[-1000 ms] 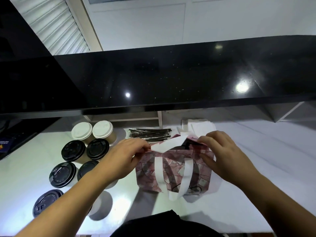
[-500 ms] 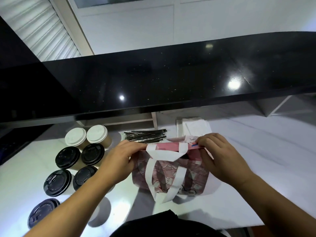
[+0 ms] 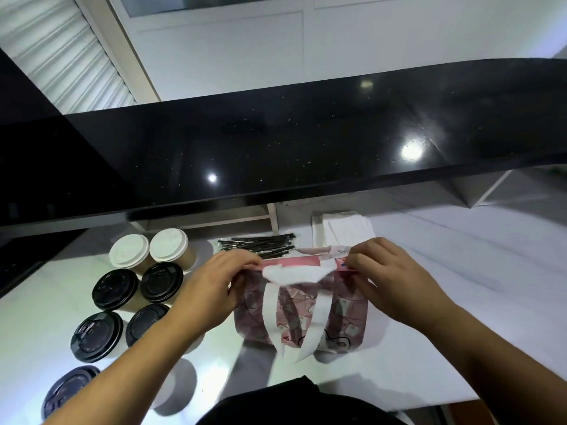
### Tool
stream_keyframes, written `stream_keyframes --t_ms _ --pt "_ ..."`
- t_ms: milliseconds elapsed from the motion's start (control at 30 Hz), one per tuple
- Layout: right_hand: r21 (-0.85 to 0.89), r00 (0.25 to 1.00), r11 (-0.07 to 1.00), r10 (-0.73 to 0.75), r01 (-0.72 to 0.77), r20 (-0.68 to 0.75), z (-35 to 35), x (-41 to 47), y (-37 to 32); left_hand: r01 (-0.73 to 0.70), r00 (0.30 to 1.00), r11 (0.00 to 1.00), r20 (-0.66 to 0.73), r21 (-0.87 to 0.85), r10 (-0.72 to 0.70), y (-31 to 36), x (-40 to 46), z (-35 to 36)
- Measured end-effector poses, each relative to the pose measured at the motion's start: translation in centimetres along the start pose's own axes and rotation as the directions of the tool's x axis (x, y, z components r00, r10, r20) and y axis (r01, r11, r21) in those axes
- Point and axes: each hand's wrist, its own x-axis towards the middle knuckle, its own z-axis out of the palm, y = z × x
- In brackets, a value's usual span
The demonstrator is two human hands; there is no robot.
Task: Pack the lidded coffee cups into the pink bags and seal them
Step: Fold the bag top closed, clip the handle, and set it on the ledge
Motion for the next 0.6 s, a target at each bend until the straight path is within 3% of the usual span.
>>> stream_keyframes --t_ms 100,167,367,600 --pt "-0.062 0.999 0.998 0.031 -0.030 0.016 0.2 -0.1 0.0 -0.130 0.991 0.988 0.005 0.079 0.130 -0.3 0.0 -0.1" --pt "-0.073 0.999 0.997 0.032 -0.032 0.009 0.2 -0.2 -0.1 -0.144 0.990 0.983 0.033 0.117 0.141 -0.3 0.0 -0.1" --pt "0.085 0.994 0.992 0.093 -0.088 -0.052 0.0 -0.8 -1.3 -0.059 0.995 0.996 0.079 0.066 0.054 -0.1 0.1 -0.1" --pt "-0.016 0.994 0.995 0.099 -0.098 0.051 -0.9 -0.3 -2.7 0.014 0.998 0.999 0.064 0.048 -0.017 0.0 0.4 0.0"
